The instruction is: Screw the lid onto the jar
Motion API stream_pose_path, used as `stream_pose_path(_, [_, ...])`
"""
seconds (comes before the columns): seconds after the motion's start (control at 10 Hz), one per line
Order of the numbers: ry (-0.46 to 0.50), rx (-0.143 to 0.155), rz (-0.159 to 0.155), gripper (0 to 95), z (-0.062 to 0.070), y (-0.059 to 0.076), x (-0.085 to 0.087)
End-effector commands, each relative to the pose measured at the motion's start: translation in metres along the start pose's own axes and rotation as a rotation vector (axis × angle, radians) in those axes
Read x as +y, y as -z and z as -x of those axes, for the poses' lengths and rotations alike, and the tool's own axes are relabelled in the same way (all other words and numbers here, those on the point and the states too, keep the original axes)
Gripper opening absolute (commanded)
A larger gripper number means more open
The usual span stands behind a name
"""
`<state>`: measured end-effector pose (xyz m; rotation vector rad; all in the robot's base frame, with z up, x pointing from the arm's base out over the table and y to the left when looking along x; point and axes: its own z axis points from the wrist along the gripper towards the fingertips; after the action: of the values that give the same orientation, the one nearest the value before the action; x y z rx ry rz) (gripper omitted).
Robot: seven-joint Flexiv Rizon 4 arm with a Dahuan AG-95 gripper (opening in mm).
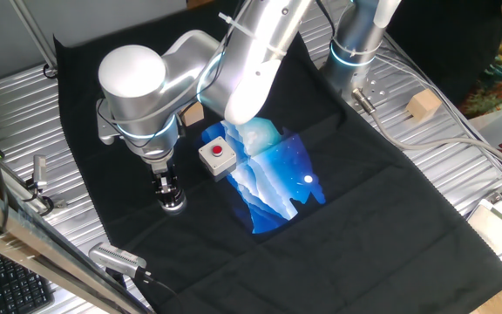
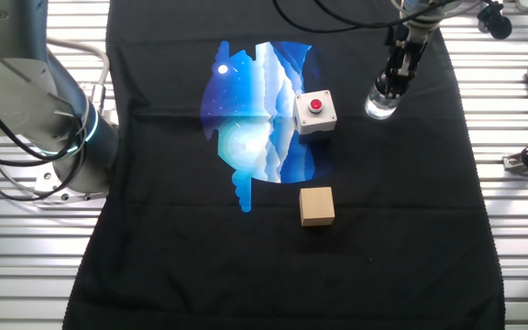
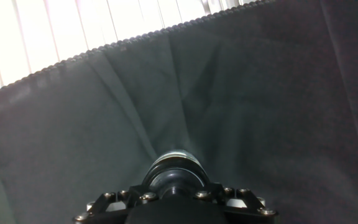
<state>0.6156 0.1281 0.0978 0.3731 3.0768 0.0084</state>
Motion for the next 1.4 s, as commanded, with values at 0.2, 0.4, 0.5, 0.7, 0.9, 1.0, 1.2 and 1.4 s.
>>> stream_pose_path(0.2, [0.000, 0.001, 0.002, 0.0, -0.0005, 0.0005, 0.0007])
stream_pose_path(0.4, [0.001, 0.001, 0.000, 0.0, -0.0004, 0.0004, 0.0007])
stream_pose_path(0.5, [0.004, -0.001, -0.002, 0.0, -0.0004, 0.0004, 0.0007])
stream_pose_path(0.7, [0.002, 0.000, -0.002, 0.0, -0.0004, 0.0004, 0.0007])
stream_pose_path(0.9, [0.002, 0.000, 0.000, 0.0, -0.0004, 0.0004, 0.0007])
stream_pose_path(1.0, [0.002, 0.001, 0.001, 0.0, -0.0004, 0.0004, 0.0007])
stream_pose_path(1.2, [0.009, 0.000, 0.002, 0.0, -0.0004, 0.0004, 0.0006])
stream_pose_path(1.4, [0.026, -0.001, 0.004, 19.0, -0.0004, 0.0004, 0.0006])
